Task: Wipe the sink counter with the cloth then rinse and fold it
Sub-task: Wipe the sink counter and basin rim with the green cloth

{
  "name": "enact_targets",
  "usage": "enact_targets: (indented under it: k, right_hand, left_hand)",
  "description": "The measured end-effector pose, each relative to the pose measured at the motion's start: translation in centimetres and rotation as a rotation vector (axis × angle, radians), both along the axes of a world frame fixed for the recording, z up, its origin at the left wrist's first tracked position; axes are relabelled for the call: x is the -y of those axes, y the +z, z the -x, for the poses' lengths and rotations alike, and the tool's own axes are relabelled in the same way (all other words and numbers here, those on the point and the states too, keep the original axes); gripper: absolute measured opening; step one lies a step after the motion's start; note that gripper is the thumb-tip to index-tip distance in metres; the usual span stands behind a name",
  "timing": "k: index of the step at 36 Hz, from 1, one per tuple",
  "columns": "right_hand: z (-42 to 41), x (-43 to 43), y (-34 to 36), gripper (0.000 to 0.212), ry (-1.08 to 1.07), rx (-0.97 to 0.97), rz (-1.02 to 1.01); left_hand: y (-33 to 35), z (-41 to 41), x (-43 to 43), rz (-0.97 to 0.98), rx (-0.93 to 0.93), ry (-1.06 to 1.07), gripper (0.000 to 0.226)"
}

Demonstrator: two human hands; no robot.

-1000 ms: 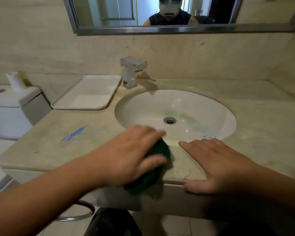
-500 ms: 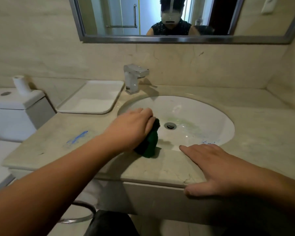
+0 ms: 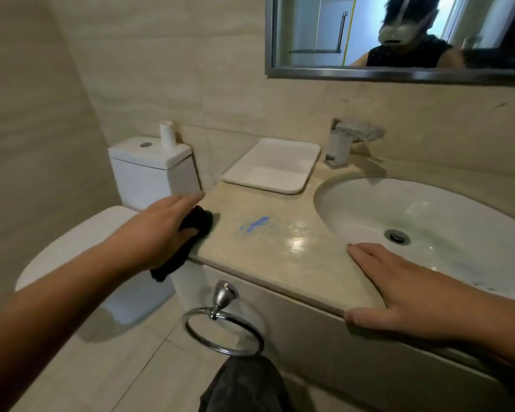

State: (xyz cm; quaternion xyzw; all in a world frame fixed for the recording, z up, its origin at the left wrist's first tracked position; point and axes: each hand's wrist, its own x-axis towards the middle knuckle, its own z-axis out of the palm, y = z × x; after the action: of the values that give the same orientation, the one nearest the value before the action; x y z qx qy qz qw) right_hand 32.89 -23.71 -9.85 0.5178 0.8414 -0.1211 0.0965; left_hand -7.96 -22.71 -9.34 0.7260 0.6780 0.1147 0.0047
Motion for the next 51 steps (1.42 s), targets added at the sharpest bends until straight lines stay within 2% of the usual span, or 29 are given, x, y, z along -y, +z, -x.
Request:
enact_targets:
  k: [2, 4, 7, 11, 16, 25, 29, 32, 35, 37, 39, 41, 43, 48, 51]
  right_hand:
    - [0.2, 0.2, -0.5, 0.119, -0.023, -0.004, -0.005]
    - [0.3, 0.3, -0.7, 0.117, -0.038, 0.001, -0.015]
    - [0.4, 0.2, -0.9, 0.117, -0.048, 0.008, -0.018]
    - [0.5, 0.2, -0.9, 0.117, -0.051, 0.018, -0.018]
    - [0.6, 0.2, -1.0, 0.120, -0.090, 0.001, -0.027]
    - [-1.5, 0.5, -0.4, 0.134, -0.157, 0.000, 0.076]
    - [-3.6, 1.3, -0.2, 0.136, -0.211, 0.030, 0.123]
    - [-4.5, 2.1, -0.3, 0.130, -0.226, 0.007, 0.074]
    - [-4.9, 2.7, -0.6, 0.124, -0.192, -0.028, -0.005]
    - [-5.0, 2.8, -0.8, 0.122, -0.178, -0.053, -0.017]
    - [-5.0, 2.6, -0.9, 0.120, -0.165, -0.066, -0.030]
    - [-4.8, 2.3, -1.0, 0.114, -0.154, -0.074, -0.042]
    - [-4.7, 2.0, -0.8, 0.106, -0.151, -0.078, -0.040]
    - [-5.4, 1.9, -0.2, 0.110, -0.157, -0.076, 0.040]
    - [-6.2, 2.0, 0.4, 0.114, -0.190, -0.045, 0.109]
  left_hand:
    - [-2.1, -0.2, 0.2, 0.097, 0.072, 0.065, 0.064]
    - [-3.2, -0.3, -0.1, 0.106, 0.097, 0.080, 0.068]
    - [-3.4, -0.4, -1.1, 0.114, -0.005, 0.013, 0.091]
    - [-3.6, -1.0, -3.4, 0.198, -0.024, -0.013, 0.075]
    - [-3.4, -4.2, -5.3, 0.243, -0.044, -0.041, 0.075]
    - [-2.9, -16.4, -7.9, 0.236, -0.039, -0.223, 0.075]
    - [-3.0, -22.6, -8.7, 0.191, -0.011, -0.312, 0.064]
    - [-3.1, -27.1, -8.9, 0.177, 0.118, -0.387, 0.030]
    - [-1.4, -29.3, -9.3, 0.115, 0.372, -0.334, 0.039]
    - [0.1, -28.3, -10.2, 0.000, 0.435, -0.273, 0.037]
    - [0.5, -26.6, -10.1, 0.101, 0.340, -0.356, 0.034]
    - [-0.5, -25.6, -8.9, 0.298, 0.095, -0.525, 0.032]
    - [-1.5, -25.4, -7.8, 0.383, -0.042, -0.586, 0.036]
    - [-1.0, -27.4, -9.3, 0.406, -0.077, -0.526, 0.040]
    - [-1.6, -29.5, -11.1, 0.434, -0.162, -0.571, 0.057]
